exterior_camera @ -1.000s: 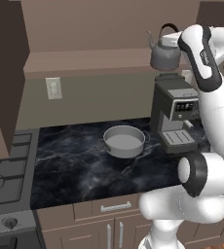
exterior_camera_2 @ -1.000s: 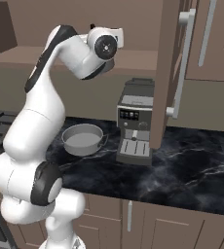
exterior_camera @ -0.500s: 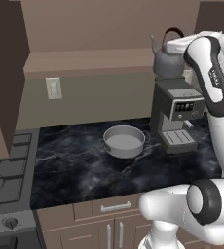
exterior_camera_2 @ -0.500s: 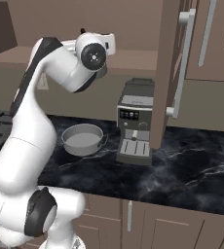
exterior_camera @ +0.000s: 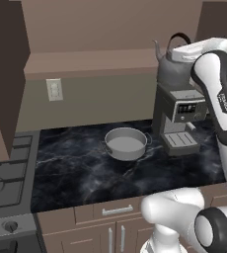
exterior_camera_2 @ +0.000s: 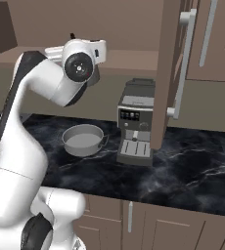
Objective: Pick the kettle from the cabinet and place it on a stove burner. Then pick the pot from the counter and place it on another stove burner. Finally, turn both burners on.
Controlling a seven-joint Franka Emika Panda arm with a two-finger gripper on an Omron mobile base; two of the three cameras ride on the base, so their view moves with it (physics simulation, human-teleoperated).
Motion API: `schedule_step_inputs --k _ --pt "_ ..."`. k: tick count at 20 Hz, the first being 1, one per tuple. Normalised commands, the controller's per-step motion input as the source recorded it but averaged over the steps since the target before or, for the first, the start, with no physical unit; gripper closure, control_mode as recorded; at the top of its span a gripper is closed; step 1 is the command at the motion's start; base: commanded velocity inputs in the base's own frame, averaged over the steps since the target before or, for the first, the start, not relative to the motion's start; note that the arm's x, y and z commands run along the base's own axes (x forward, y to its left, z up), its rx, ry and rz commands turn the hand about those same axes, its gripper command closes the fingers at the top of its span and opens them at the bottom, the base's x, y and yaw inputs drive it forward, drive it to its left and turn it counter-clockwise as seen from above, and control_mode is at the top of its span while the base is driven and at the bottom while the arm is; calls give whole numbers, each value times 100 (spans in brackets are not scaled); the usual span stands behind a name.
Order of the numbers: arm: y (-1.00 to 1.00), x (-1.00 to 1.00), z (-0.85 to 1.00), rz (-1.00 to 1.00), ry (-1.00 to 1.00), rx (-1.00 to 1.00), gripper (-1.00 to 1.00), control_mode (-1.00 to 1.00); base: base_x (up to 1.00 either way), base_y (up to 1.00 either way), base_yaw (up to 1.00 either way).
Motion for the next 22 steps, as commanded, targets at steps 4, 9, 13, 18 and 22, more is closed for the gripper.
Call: schedule_step_inputs --k 4,9,13,18,22 --pt "2 -44 0 0 0 0 100 -100 0 0 0" --pt "0 -49 -3 0 0 0 100 -100 0 0 0" --pt "3 -51 -10 0 0 0 100 -100 0 0 0" --pt "8 -51 -15 0 1 0 100 -100 0 0 0" --pt "10 -46 -16 0 2 0 100 -100 0 0 0"
